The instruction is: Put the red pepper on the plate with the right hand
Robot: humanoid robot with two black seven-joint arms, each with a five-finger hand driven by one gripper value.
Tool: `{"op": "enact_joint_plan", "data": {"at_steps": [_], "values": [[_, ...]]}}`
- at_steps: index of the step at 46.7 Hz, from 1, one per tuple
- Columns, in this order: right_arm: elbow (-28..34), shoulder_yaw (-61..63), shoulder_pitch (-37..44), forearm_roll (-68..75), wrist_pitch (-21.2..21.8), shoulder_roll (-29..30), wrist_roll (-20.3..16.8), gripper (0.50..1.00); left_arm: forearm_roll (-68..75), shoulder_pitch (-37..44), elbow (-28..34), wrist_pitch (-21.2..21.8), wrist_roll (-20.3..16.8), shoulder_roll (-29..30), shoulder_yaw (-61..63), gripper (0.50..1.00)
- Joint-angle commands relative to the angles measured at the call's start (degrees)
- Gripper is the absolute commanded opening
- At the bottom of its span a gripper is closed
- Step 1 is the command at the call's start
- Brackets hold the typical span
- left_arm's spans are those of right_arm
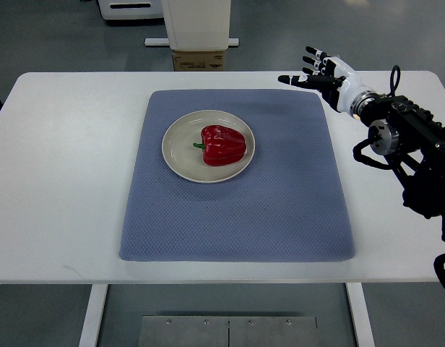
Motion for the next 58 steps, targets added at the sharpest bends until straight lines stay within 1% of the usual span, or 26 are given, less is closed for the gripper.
{"op": "enact_joint_plan", "data": {"at_steps": [1,5,11,18,20,26,34,48,58], "values": [[0.0,2.0,-1.2,-0.1,-0.1,0.1,0.3,0.998,0.0,0.0,0.0,0.0,0.0,0.0,0.0,1.000],[0.0,5.6,-2.6,-0.1,-0.6,0.4,0.4,0.998,0.0,0.0,0.0,0.0,0.0,0.0,0.0,1.000],[0.8,9.5,-4.3,-0.1,-2.6,1.0,0.7,0.998,0.0,0.1,0.0,0.0,0.0,0.0,0.0,1.000],[3.2,11.8,-5.9,-0.1,-5.9,1.9,2.9,1.000,0.0,0.0,0.0,0.0,0.0,0.0,0.0,1.000],[3.8,12.2,-6.5,-0.1,-6.2,2.1,3.3,1.000,0.0,0.0,0.0,0.0,0.0,0.0,0.0,1.000],[5.1,13.3,-7.7,-0.1,-6.6,3.3,3.8,1.000,0.0,0.1,0.0,0.0,0.0,0.0,0.0,1.000],[5.2,13.8,-8.5,0.1,-6.5,5.5,4.1,1.000,0.0,0.1,0.0,0.0,0.0,0.0,0.0,1.000],[5.4,14.2,-11.1,0.3,-6.5,7.1,4.4,1.000,0.0,0.1,0.0,0.0,0.0,0.0,0.0,1.000],[5.5,20.0,-13.0,0.3,-6.5,7.4,6.8,1.000,0.0,0.1,0.0,0.0,0.0,0.0,0.0,1.000]]}}
